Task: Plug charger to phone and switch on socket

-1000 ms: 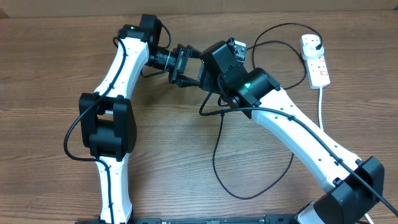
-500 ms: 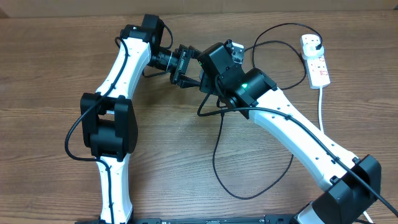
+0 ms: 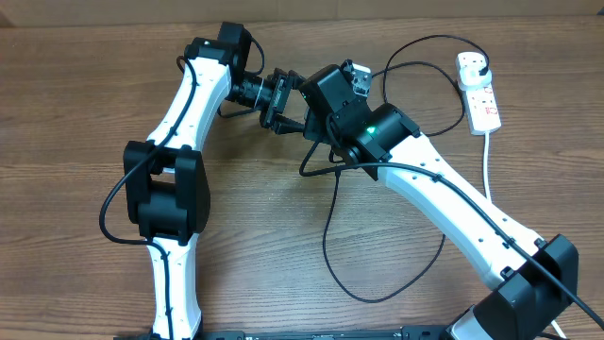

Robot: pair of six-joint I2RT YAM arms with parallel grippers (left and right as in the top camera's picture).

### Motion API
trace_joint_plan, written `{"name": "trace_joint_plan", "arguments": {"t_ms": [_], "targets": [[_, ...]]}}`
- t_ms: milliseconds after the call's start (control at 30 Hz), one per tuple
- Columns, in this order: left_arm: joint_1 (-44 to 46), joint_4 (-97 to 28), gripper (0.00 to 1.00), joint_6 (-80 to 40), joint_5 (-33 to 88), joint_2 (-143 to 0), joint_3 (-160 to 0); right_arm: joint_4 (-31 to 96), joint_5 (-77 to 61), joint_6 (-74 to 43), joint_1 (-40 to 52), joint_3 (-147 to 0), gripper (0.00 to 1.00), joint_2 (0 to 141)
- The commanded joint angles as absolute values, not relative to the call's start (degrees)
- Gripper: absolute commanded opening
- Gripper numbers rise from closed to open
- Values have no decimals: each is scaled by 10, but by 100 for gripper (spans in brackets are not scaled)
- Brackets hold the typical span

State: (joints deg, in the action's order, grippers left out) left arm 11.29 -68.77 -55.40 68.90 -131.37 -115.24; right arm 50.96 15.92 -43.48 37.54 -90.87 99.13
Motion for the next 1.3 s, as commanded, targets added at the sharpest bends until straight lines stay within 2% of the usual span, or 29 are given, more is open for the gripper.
{"name": "trace_joint_plan", "arguments": {"t_ms": [0, 667, 1100, 1233, 1267], "targets": [[117, -687, 64, -560, 716, -1315, -1169, 506, 169, -433, 379, -922, 18, 1000], [117, -687, 66, -559, 716, -1315, -1169, 506, 169, -435, 379, -922, 4, 1000], [114, -662, 70, -542, 703, -1315, -1169, 501, 169, -435, 376, -925, 4, 1000], [106, -647, 77, -540, 664, -1315, -1169, 502, 169, -435, 372, -928, 4, 995], [99, -636, 93, -535, 638, -1315, -1169, 502, 169, -435, 368, -928, 4, 993]]}}
